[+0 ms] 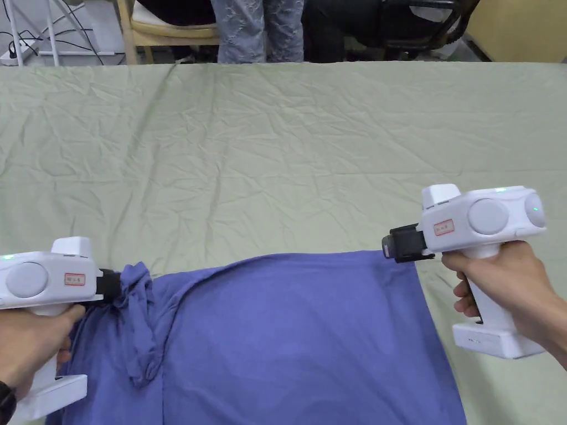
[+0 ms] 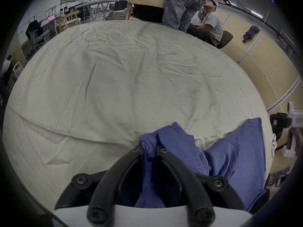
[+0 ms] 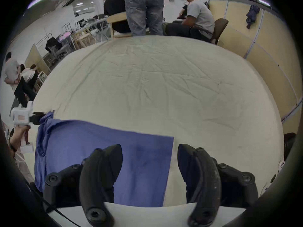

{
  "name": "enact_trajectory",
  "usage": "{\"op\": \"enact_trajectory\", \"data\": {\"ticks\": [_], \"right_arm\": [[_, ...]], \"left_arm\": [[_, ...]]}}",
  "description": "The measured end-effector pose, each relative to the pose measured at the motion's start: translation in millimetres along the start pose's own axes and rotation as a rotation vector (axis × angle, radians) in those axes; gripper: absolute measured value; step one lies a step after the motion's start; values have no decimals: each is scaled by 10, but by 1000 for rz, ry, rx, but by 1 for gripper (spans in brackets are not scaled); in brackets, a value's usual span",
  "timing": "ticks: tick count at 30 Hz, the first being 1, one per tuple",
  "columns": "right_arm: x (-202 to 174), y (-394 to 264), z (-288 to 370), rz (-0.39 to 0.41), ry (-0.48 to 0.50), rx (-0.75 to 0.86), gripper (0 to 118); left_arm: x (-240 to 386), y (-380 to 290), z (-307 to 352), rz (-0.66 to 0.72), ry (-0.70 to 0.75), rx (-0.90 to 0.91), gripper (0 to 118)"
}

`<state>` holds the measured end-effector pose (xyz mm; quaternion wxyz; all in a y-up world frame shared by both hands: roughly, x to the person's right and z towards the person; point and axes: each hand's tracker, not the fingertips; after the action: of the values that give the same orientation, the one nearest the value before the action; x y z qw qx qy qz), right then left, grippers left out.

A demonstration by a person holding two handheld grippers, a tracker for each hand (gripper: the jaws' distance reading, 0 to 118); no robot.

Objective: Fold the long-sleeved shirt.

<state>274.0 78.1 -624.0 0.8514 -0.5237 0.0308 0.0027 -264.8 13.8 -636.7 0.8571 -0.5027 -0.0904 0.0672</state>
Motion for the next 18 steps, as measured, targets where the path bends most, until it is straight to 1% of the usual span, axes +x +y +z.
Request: {"op": "enact_trajectory", "data": {"ticks": [1,2,6,7,9,10,11,12,13,14,15,16,17,18], "right_arm": [[37,33,-143,-29,19,-26,75],[49,55,-265,-40,16,-51,74],[58,-35,-773,-11,2,-194,67],[32,-79,-748,-2,11,-123,68],[-23,-43,-686,-14,-9,-119,68],[-64,-34,-654,1,-22,-119,66],[-35,-44,-670,39,-32,-113,64],[-47,-56,-668,55,-32,-106,62],[-37,-53,-670,41,-27,-106,52],[-14,-47,-682,20,-27,-97,34],[15,-36,-681,-21,-11,-77,5],[20,-34,-668,-66,30,-51,4],[-9,-57,-640,-74,-24,-56,4],[-37,-69,-631,-56,-17,-61,4]], "left_arm": [[1,7,-9,-1,1,0,12],[0,7,-10,-4,1,1,12],[-7,19,-30,-5,2,0,12],[-4,24,-34,-7,5,-2,12],[6,44,-55,-15,11,-5,12],[16,55,-70,-23,17,-8,12],[21,63,-78,-30,20,-9,12],[23,65,-79,-32,23,-10,12],[31,58,-78,-31,27,-10,12],[35,57,-78,-32,30,-8,12],[37,60,-80,-34,33,-8,12],[40,77,-80,-33,36,-10,12],[62,87,-57,-29,42,-14,12],[90,112,-32,-27,52,-21,12]]}}
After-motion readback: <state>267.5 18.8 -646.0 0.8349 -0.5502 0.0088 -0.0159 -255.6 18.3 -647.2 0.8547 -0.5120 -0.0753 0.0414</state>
